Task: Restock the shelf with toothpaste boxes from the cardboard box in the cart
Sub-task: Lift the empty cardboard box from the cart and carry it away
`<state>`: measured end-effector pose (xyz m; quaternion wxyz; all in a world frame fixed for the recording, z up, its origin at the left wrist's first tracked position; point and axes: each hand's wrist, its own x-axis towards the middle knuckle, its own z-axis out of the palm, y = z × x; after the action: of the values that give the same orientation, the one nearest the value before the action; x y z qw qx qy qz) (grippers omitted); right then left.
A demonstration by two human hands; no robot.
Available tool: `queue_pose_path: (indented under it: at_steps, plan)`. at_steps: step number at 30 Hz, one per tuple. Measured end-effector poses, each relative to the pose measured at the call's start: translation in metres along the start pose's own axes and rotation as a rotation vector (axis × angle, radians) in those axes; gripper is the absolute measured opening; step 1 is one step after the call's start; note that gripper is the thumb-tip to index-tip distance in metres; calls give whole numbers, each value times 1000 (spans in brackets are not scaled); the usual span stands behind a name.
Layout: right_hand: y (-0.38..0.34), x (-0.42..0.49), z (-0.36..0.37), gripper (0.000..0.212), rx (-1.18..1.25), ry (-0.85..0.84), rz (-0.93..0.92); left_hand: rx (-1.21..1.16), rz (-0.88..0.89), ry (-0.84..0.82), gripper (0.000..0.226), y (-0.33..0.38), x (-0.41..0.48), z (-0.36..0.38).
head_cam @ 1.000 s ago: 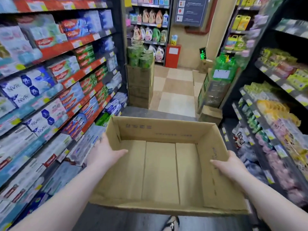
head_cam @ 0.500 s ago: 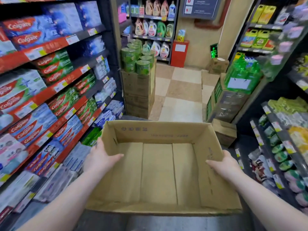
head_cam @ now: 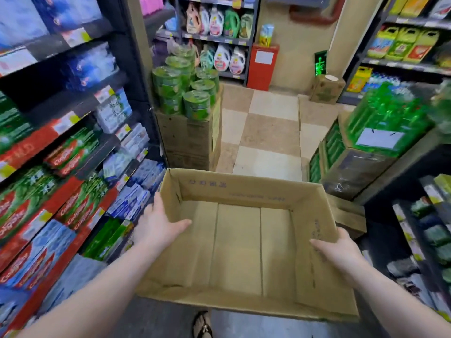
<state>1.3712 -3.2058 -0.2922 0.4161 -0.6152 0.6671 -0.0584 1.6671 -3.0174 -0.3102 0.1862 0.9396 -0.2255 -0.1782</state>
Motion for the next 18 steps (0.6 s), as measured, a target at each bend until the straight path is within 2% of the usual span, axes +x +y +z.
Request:
queue_pose_path:
  at_steps: [10, 18]
  plan:
    - [-93, 196, 30, 60, 6, -12, 94, 9, -17, -68, 110, 89, 196, 54]
    - [-135, 369, 88, 65, 8, -169, 139, 3, -200, -70, 106, 122, 328, 135]
